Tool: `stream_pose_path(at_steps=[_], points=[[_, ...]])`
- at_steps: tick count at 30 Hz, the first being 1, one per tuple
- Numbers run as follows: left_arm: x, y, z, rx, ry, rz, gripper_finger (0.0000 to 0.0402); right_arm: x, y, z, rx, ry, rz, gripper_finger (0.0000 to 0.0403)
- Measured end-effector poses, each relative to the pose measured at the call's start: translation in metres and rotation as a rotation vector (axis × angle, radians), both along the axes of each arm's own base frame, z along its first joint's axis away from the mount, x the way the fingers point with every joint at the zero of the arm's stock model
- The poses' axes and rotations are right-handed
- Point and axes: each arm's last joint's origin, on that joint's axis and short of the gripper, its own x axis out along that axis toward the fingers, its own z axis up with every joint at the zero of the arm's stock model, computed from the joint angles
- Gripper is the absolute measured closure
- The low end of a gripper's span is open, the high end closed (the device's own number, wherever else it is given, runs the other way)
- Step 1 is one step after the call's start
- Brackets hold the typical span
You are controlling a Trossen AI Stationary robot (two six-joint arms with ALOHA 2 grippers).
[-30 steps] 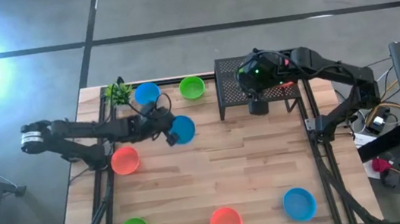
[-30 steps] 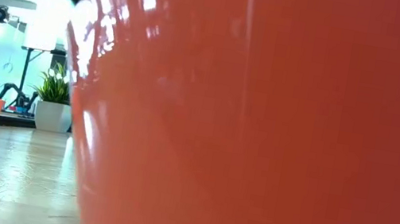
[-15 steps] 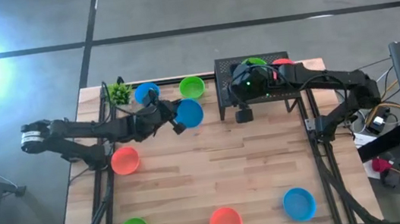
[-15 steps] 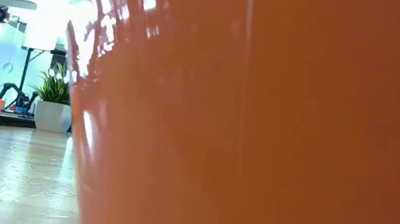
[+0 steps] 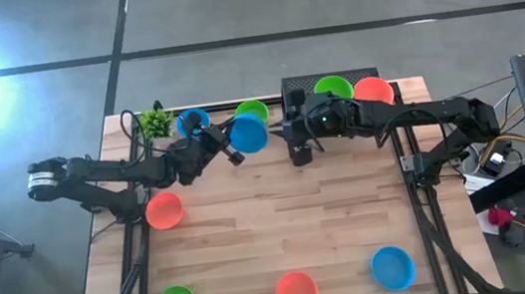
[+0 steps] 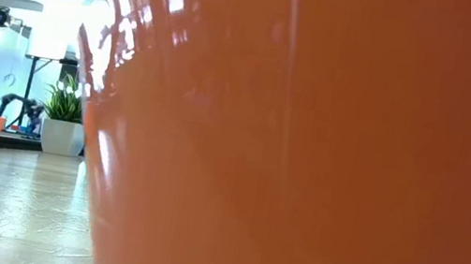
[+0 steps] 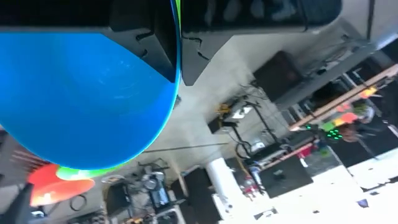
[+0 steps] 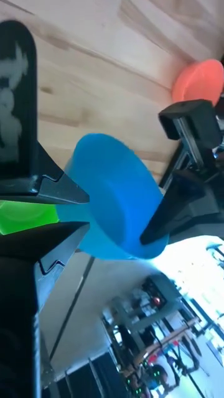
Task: Pick & Place Mini bowls
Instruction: Put the middle blue bowl on the shelf
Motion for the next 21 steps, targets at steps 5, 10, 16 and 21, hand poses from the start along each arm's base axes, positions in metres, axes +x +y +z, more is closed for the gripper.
stream_pose_path(at_steps=[5,10,16,21], points=[[0.001,0.0,0.001,0.019,-0.005,0.011,0.0401,0.0,0.0,-0.004,0.016,0.003,-0.009,0.0351],[0.004,0.001,-0.003,0.019,0.006,0.014,0.0401,0.001,-0.001,-0.001,0.043,-0.039,-0.043,0.0339],[0.009,0.001,-0.005,0.031,-0.012,0.014,0.0401,0.006,-0.002,-0.003,0.064,-0.066,-0.088,0.03],[0.012,0.001,-0.005,0.041,-0.032,0.014,0.0401,0.008,-0.003,-0.004,0.092,-0.089,-0.106,0.028]])
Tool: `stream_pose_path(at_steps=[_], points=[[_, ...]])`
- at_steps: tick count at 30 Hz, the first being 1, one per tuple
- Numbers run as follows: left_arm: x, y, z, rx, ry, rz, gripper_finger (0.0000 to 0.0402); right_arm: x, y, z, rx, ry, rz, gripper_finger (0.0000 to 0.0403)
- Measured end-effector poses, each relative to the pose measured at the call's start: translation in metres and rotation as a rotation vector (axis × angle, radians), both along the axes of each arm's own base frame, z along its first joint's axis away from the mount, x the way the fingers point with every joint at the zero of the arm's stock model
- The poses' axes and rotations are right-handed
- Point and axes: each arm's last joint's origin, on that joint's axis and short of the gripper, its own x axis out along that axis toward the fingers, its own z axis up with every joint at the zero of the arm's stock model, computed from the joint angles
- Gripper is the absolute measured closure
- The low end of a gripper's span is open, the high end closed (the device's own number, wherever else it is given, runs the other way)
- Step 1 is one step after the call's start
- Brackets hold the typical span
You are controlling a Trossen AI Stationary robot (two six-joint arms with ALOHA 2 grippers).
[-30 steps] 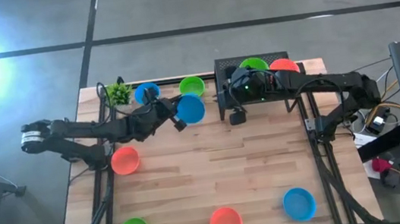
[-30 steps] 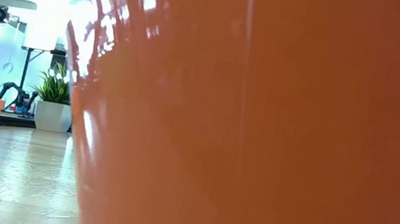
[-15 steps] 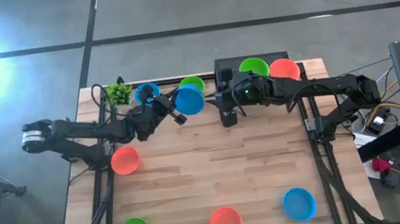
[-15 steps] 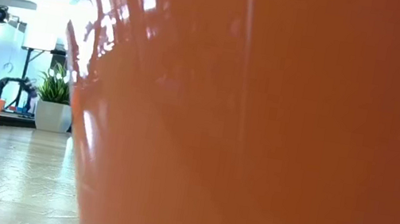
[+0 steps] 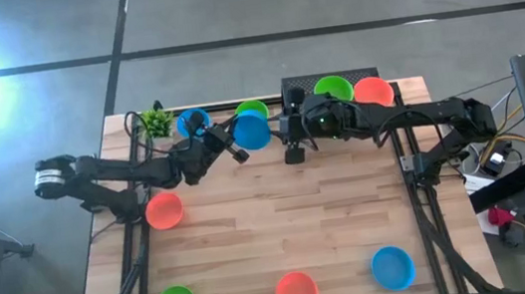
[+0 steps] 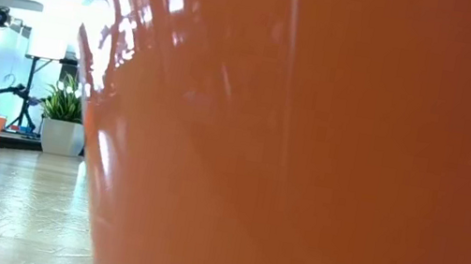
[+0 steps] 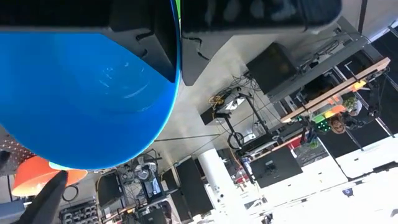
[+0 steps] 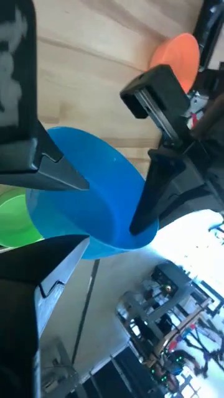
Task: Pick & Place Mini bowls
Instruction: Put the middle blue bowl on the shelf
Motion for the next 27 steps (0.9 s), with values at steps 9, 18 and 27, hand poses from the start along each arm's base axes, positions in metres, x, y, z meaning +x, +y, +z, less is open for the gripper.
stream_pose_path(at_steps=[9,18,27], points=[[0.003,-0.003,-0.003,0.0,-0.003,-0.012,0.0401,0.0,-0.002,0.0,0.031,-0.028,-0.095,0.0288],[0.004,-0.011,0.003,0.043,-0.018,-0.032,0.0401,-0.001,-0.002,-0.002,0.082,-0.032,-0.109,0.0299],[0.006,-0.025,0.008,0.08,-0.007,-0.061,0.0401,-0.001,-0.002,-0.002,0.105,-0.041,-0.129,0.0312]])
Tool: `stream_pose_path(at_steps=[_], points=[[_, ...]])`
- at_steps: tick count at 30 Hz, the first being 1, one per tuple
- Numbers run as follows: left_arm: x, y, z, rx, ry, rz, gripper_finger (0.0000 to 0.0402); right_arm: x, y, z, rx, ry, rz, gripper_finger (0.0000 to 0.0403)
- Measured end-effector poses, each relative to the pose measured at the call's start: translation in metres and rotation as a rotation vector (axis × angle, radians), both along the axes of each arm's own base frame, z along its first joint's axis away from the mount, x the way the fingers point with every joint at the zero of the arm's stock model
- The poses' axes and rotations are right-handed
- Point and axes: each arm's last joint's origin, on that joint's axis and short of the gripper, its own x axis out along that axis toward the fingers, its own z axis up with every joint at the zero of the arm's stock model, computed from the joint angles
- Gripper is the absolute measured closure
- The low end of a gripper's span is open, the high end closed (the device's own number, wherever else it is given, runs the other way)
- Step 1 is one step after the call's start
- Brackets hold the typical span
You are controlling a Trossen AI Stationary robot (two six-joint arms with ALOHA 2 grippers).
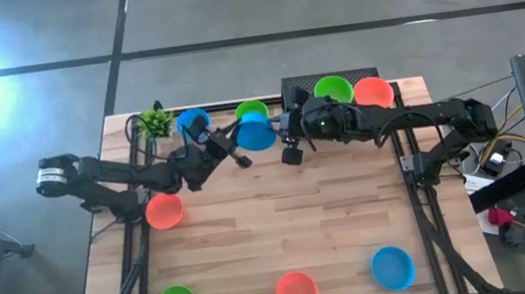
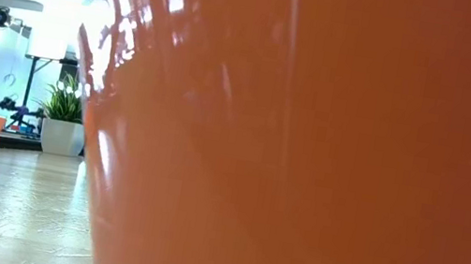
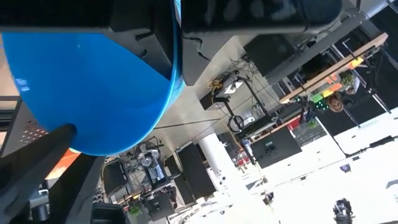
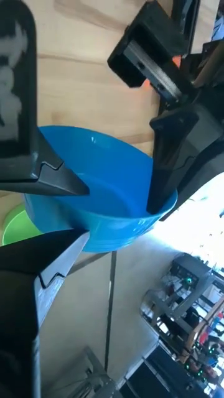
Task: Pick & Place Mini bowls
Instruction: Put the middle blue bowl on the shelf
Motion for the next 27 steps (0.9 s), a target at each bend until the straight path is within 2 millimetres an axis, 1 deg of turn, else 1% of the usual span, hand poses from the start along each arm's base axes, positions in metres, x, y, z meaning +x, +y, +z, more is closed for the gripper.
stream_pose_path(at_steps=[6,13,20,23,27], points=[[0.0013,-0.0048,0.0025,0.008,0.001,-0.016,0.0401,-0.0004,-0.0005,0.0003,0.004,-0.008,-0.033,0.033],[0.0021,-0.0057,0.0018,0.012,0.007,-0.022,0.0401,-0.0007,-0.001,-0.0002,0.011,-0.012,-0.054,0.035],[0.0023,-0.0059,0.0026,0.009,0.002,-0.021,0.0401,-0.0008,-0.002,0.0003,-0.013,-0.006,-0.061,0.0388],[0.0027,-0.006,0.004,0.009,-0.003,-0.021,0.0401,-0.0008,-0.0021,0.0004,-0.028,0.001,-0.054,0.0385],[0.003,-0.0062,0.0057,0.009,-0.009,-0.022,0.0401,-0.0007,-0.0018,0.0001,-0.005,-0.007,-0.053,0.0361]])
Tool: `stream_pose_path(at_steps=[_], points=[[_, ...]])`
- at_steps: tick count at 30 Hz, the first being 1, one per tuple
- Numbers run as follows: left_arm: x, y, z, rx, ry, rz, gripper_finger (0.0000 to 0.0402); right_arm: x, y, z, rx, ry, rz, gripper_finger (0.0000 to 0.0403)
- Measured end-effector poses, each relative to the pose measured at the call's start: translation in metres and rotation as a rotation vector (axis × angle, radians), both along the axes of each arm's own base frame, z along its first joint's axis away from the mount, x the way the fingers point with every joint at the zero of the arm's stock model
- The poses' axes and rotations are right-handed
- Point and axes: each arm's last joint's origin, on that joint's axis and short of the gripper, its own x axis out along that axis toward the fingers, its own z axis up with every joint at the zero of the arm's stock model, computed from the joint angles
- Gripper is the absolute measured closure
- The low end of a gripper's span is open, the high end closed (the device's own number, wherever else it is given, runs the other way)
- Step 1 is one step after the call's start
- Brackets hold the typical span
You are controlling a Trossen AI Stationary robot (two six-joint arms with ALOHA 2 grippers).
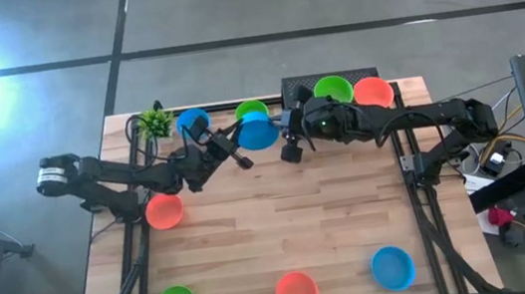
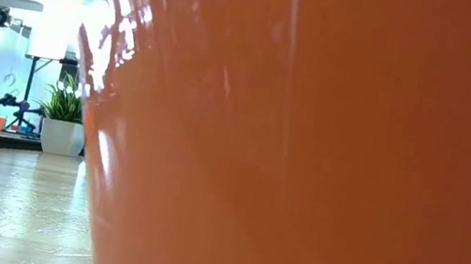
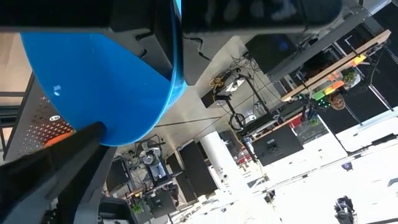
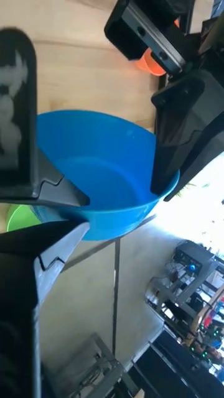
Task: Pick & Place Mini bowls
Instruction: Put the middle blue bowl on the shelf
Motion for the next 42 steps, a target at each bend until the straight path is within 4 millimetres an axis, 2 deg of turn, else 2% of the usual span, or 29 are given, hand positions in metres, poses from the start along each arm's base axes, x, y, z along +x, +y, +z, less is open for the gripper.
stream_pose_path(at_steps=[7,13,22,29,36,42], points=[[0.0004,-0.0009,0.0006,-0.009,-0.015,-0.021,0.0401,0.0001,0.0002,-0.002,0.012,0.001,0.005,0.0316],[0.0009,-0.0014,0.0005,-0.009,-0.018,-0.045,0.0401,-0.0004,-0.0009,-0.0038,0.084,-0.039,-0.052,0.0309],[0.0013,-0.0019,0.0006,-0.018,-0.029,-0.068,0.0401,-0.0008,-0.0017,-0.0047,0.082,-0.037,-0.077,0.033],[0.0016,-0.0022,0.0008,-0.021,-0.035,-0.083,0.0401,-0.0013,-0.0032,-0.0044,0.062,-0.034,-0.104,0.0385],[0.0019,-0.0028,0.0022,-0.02,-0.046,-0.104,0.0399,-0.0013,-0.0036,-0.0049,0.063,-0.031,-0.105,0.0391],[0.0022,-0.0044,0.0048,-0.015,-0.062,-0.133,0.0377,-0.0007,-0.0038,-0.0059,0.07,-0.028,-0.097,0.0393]])
